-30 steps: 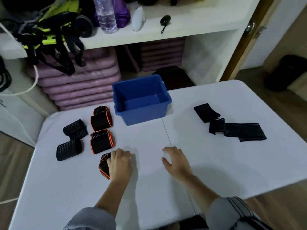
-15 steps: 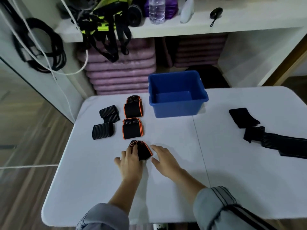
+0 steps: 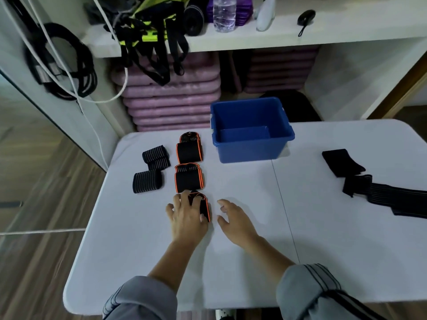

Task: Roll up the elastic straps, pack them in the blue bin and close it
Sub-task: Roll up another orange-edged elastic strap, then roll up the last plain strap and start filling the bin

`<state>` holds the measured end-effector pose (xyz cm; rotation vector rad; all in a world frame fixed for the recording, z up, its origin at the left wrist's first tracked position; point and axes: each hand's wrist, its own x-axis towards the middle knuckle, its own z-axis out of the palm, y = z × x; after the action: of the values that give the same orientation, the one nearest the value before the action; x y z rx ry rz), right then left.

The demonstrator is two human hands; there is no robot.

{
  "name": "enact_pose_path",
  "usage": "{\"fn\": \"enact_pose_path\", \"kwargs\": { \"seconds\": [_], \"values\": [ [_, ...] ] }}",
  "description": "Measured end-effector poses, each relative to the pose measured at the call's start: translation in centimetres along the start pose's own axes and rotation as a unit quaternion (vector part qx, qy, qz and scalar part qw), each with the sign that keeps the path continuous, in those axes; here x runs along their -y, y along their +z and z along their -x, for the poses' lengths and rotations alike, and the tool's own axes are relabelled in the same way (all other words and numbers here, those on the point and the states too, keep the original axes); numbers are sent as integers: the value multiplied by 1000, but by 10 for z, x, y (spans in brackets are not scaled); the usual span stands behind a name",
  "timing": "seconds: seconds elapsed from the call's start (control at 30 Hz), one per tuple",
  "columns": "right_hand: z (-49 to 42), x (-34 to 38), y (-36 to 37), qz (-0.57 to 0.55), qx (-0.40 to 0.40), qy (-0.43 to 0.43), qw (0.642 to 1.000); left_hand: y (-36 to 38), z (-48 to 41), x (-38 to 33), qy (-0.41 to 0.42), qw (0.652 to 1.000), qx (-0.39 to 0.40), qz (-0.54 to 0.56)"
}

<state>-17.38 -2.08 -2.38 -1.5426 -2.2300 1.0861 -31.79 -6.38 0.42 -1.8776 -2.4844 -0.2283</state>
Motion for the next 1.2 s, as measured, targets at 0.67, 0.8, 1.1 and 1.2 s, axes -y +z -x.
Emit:
{"fn": "enact_pose_path", "kwargs": {
  "seconds": [0.67, 0.8, 1.1, 1.2],
  "values": [
    [52, -181, -190, 67, -261, 209, 940, 44, -82, -260, 196, 935, 178, 235],
    [38, -224, -225, 75, -241, 180, 951, 55, -105, -311, 206, 916, 197, 283],
    [13, -279, -246, 95, -213, 187, 954, 69, -142, -391, 224, 919, 198, 257],
    [12, -286, -244, 87, -242, 174, 951, 78, -146, -406, 237, 930, 192, 203]
  ]
}}
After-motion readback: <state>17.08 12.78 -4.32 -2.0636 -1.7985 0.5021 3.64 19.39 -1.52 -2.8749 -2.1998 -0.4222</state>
